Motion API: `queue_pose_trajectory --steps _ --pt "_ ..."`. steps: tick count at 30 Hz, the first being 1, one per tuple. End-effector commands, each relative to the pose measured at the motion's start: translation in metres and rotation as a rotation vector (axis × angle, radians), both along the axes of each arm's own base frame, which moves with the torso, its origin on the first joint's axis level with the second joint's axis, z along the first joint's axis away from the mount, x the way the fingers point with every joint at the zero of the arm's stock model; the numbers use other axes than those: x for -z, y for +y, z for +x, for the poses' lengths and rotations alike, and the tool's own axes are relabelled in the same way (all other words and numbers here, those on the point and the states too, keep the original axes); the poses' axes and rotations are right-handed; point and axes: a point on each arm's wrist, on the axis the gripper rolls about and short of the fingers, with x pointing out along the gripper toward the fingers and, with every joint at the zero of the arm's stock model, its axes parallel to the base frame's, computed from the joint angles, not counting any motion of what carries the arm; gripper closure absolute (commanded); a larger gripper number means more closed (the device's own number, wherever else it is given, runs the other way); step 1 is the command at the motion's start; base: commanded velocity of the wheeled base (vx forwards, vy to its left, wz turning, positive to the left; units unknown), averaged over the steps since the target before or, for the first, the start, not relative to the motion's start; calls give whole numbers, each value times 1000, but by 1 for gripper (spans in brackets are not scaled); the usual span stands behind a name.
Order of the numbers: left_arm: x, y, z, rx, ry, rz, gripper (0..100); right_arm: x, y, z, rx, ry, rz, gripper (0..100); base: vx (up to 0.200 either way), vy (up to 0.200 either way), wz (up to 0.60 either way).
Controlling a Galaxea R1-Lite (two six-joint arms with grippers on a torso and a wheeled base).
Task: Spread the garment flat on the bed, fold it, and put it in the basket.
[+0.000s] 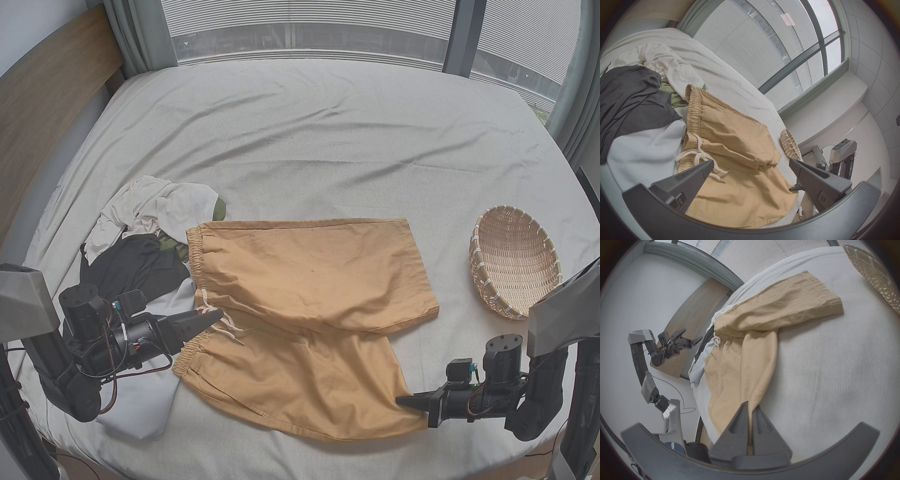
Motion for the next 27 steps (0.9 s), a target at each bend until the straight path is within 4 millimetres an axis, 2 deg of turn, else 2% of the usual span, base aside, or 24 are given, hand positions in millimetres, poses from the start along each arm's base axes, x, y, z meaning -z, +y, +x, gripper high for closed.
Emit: queue_pose_trajectory --steps 1,8,9,14,17,19,23,27 --pt "1 0 0 1 5 0 0 2 3 -8 -30 19 -14 100 0 0 0" --pt "2 0 0 1 7 0 0 7 2 -8 -47 10 -41 100 0 0 0" --pt "2 0 0 1 7 0 0 7 1 -8 -45 10 -41 0 0 0 0" --pt "2 -1 0 1 7 1 0 1 3 5 -26 -44 -13 0 0 0 0" --pt "2 -1 0 4 7 1 0 -5 2 27 32 -107 25 0 0 0 0" --pt "2 -1 0 4 7 1 0 -6 3 28 32 -110 28 0 0 0 0" --pt "4 -4 0 15 13 4 0 -7 8 43 59 -121 73 0 0 0 0" --pt "7 -5 1 17 5 23 0 0 11 50 59 -116 73 0 0 0 0"
